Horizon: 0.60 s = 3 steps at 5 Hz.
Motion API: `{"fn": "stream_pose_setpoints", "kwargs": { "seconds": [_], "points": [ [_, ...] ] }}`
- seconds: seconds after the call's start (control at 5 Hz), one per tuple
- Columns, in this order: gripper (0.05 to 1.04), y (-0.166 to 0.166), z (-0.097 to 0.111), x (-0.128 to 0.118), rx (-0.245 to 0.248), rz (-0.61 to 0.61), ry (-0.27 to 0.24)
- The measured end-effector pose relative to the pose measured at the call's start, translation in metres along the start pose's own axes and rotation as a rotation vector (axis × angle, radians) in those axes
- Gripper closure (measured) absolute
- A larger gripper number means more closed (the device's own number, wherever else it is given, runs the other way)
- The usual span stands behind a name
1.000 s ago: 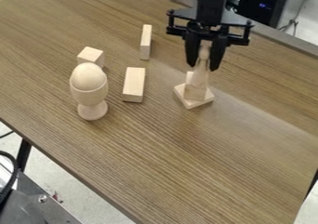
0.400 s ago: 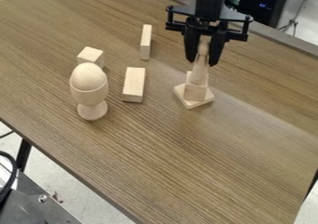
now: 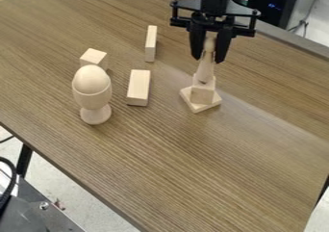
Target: Put the chess piece on top of the square with a hole
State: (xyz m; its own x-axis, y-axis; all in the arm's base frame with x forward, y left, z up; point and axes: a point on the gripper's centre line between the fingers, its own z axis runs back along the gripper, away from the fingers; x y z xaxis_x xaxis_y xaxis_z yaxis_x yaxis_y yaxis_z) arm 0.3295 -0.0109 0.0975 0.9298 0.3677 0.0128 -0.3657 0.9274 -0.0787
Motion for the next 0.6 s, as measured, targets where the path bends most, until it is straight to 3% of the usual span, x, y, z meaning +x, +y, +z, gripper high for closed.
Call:
{"fn": "stream_pose_setpoints", "kwargs": {
  "seconds": [0.6],
  "points": [
    [0.727, -0.0007, -0.0057, 0.0012, -0.001, 0.0, 0.008]
  ]
}}
